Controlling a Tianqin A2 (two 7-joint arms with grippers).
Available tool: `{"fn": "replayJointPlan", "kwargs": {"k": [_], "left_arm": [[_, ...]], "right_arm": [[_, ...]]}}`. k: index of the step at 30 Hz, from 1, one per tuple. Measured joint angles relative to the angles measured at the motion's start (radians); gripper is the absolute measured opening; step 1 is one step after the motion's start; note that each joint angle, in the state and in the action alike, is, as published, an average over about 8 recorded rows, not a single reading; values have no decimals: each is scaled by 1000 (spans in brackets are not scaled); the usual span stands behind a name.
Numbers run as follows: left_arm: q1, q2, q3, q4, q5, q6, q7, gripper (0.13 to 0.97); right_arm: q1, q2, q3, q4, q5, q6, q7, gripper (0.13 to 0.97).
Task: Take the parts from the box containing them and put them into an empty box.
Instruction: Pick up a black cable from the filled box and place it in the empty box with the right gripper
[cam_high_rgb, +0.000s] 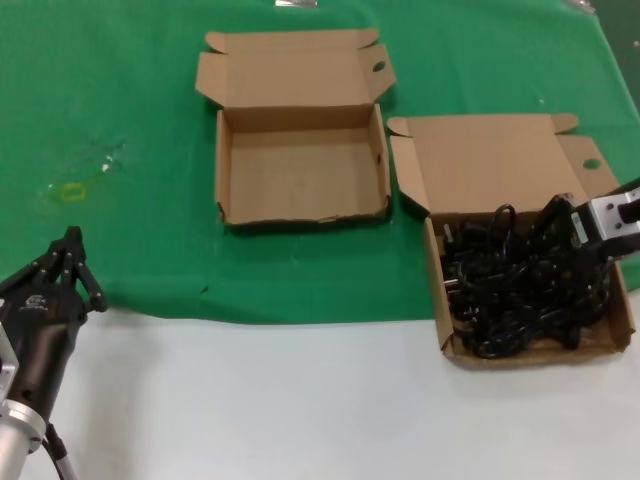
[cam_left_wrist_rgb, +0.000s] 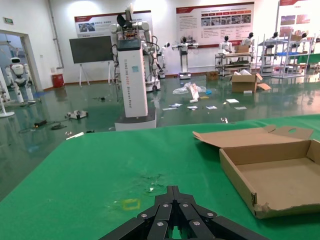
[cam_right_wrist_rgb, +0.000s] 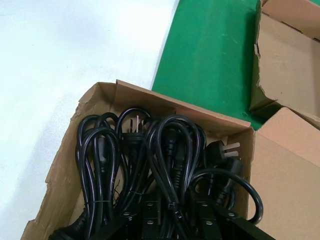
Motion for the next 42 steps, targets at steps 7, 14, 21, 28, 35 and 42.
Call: {"fn": "replayJointPlan", "kwargs": {"k": [7, 14, 21, 28, 35, 42], "left_arm": [[0, 0, 0, 0, 0, 0, 0, 144], [0, 0, 0, 0, 0, 0, 0, 144], [0, 0, 0, 0, 0, 0, 0, 144], [0, 0, 0, 0, 0, 0, 0, 144], [0, 0, 0, 0, 0, 0, 0, 144], [0, 0, 0, 0, 0, 0, 0, 144]], "right_arm": [[-7, 20, 4, 40, 0, -17, 35, 228], [-9, 61, 10, 126, 3, -67, 109, 226], [20, 84, 24, 208, 17, -124, 200, 221], [79, 42, 37, 197, 37, -142, 256, 219], [129, -54, 38, 105, 41, -85, 251, 219], [162, -171, 36, -1, 46, 0, 226, 219]]}}
